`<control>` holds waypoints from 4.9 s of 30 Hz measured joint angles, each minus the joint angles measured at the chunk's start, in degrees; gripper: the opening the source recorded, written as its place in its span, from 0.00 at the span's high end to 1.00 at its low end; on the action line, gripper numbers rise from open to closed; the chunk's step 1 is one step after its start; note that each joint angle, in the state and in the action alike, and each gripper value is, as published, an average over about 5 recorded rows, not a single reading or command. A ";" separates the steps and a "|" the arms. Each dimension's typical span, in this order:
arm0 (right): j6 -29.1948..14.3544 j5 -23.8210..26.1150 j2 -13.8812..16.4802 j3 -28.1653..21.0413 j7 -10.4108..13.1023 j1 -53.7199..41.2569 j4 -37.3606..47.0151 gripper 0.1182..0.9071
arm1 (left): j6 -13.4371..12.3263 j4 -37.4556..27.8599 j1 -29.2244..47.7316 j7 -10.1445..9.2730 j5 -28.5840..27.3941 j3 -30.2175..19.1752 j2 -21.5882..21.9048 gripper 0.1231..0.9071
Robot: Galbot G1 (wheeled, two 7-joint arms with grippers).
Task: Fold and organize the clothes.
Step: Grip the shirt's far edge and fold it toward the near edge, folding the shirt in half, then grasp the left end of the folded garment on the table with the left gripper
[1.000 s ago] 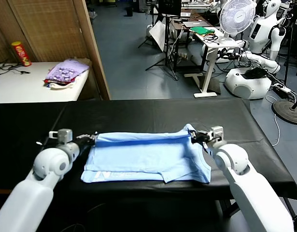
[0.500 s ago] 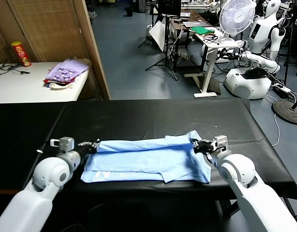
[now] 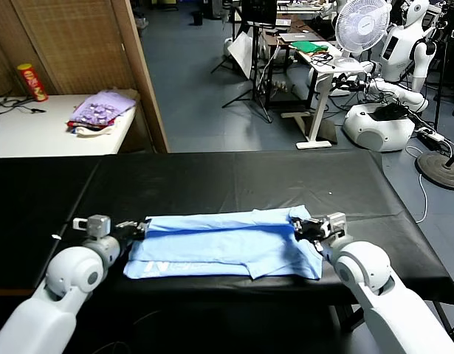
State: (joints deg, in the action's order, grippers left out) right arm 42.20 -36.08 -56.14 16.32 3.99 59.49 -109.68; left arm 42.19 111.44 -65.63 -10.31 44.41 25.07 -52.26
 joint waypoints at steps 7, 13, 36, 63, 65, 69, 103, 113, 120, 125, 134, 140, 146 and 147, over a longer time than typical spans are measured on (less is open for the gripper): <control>0.00 0.03 -0.15 -0.31 -0.04 0.70 0.04 0.99 | 0.00 0.08 -1.52 0.85 -4.64 -0.09 -0.22 0.90; 0.00 0.03 -0.35 -0.47 -0.15 1.09 0.37 0.98 | 0.00 0.10 -2.79 0.92 -6.17 -0.02 -0.58 0.90; -4.01 6.44 -3.79 2.68 2.35 0.40 1.85 0.14 | -0.02 0.43 -2.54 -2.87 -1.45 2.43 -2.82 0.14; -14.64 12.83 -11.15 0.41 3.30 -4.00 16.59 0.92 | -7.85 -10.59 2.23 -2.64 -5.91 -0.06 -10.86 0.93; -15.90 13.98 -11.78 0.13 3.77 -4.21 17.20 0.96 | -8.89 -10.86 2.24 -2.14 -8.56 -0.31 -11.35 0.99; -16.74 14.78 -12.82 -0.09 3.19 -4.60 17.85 0.96 | -12.06 -11.96 2.90 -0.79 -13.97 -0.91 -12.33 0.99; -16.25 11.07 -9.41 1.94 -2.57 1.34 7.07 0.14 | -13.72 -1.47 -9.87 -1.13 -6.29 10.07 -14.57 0.14; -16.41 10.50 -8.71 1.83 -2.73 1.65 6.88 0.14 | -18.56 -2.27 -13.62 3.90 -9.88 11.15 -18.42 0.14; -16.50 10.50 -8.76 1.94 -2.79 2.20 6.84 0.14 | -20.72 -3.32 -13.19 5.49 -10.97 10.75 -20.64 0.14; -16.56 10.62 -8.81 2.16 -2.80 2.52 6.83 0.14 | -22.06 -4.48 -13.13 5.88 -10.83 10.73 -21.83 0.14; -16.93 11.15 -9.52 2.03 -2.91 3.09 7.29 0.14 | -25.58 -5.92 -13.73 6.66 -14.16 10.60 -23.63 0.29; -17.06 11.19 -9.57 2.01 -3.02 2.97 7.67 0.14 | -28.00 -7.22 -13.49 6.97 -18.22 9.85 -24.61 0.67; -17.24 11.23 -9.69 1.99 -3.12 2.84 8.23 0.14 | -28.00 -7.64 -12.96 7.05 -19.06 9.53 -25.17 0.93; -17.25 11.24 -9.74 1.98 -3.13 2.82 8.30 0.14 | -27.91 -7.66 -12.86 7.05 -19.23 9.50 -25.23 0.95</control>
State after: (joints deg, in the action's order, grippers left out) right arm 24.95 -24.84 -65.88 18.30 0.86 62.31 -101.38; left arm 14.28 103.77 -78.49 -3.26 25.19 34.58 -77.49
